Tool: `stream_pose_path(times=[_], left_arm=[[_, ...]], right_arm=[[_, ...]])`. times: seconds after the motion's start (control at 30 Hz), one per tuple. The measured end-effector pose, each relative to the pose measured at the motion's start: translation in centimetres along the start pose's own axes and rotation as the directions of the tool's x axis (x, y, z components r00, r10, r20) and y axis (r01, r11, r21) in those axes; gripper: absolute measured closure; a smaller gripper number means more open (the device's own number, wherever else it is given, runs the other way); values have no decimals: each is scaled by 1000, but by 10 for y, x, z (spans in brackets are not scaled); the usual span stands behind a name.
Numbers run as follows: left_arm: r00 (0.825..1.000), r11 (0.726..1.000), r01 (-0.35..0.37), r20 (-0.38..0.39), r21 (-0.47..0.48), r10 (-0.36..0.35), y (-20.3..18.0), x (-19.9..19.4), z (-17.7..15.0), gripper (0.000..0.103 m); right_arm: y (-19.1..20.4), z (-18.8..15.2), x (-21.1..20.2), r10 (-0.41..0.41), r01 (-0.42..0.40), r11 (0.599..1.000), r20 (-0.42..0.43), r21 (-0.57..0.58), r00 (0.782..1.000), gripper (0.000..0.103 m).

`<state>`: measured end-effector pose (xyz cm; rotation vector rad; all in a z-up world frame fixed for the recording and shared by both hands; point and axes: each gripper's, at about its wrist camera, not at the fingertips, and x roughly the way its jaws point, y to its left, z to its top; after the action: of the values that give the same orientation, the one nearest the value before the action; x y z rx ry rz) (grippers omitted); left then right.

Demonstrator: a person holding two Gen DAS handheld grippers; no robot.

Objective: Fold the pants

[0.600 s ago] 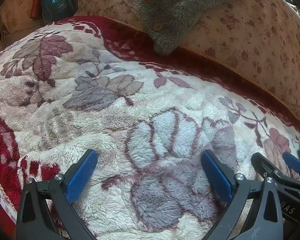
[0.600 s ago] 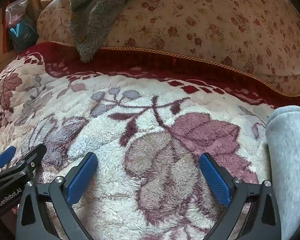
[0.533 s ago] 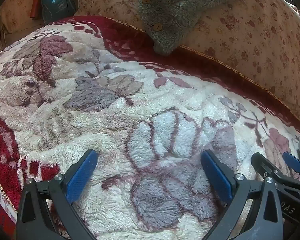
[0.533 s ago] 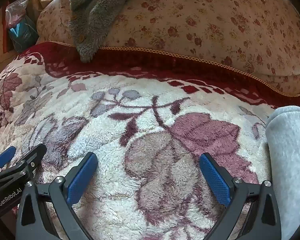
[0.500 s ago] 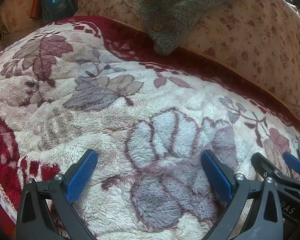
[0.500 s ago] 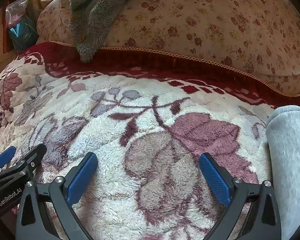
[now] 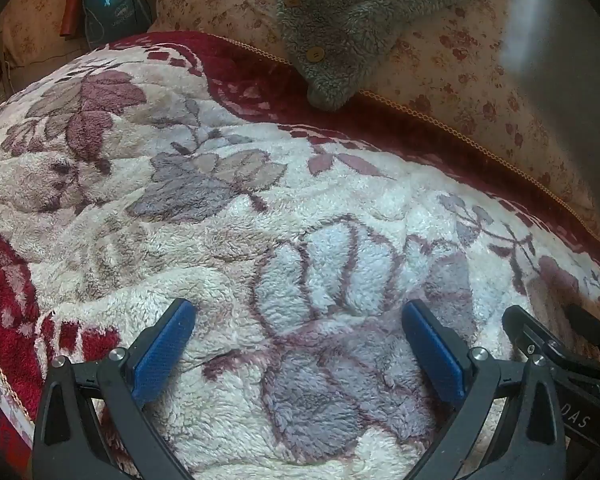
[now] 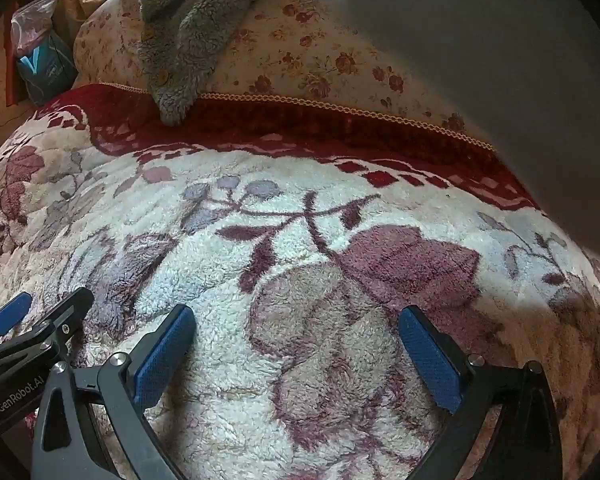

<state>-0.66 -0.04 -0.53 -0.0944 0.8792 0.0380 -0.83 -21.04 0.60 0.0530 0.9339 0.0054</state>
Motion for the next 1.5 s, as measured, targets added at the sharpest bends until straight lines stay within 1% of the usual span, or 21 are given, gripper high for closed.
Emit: stream_pose_path(times=[1.5], left_arm=[[1000, 1000, -1, 1, 1, 1, 1, 3, 3, 0]], right_arm=[[-1, 0, 1, 0, 0, 1000, 0, 0, 1000, 0]])
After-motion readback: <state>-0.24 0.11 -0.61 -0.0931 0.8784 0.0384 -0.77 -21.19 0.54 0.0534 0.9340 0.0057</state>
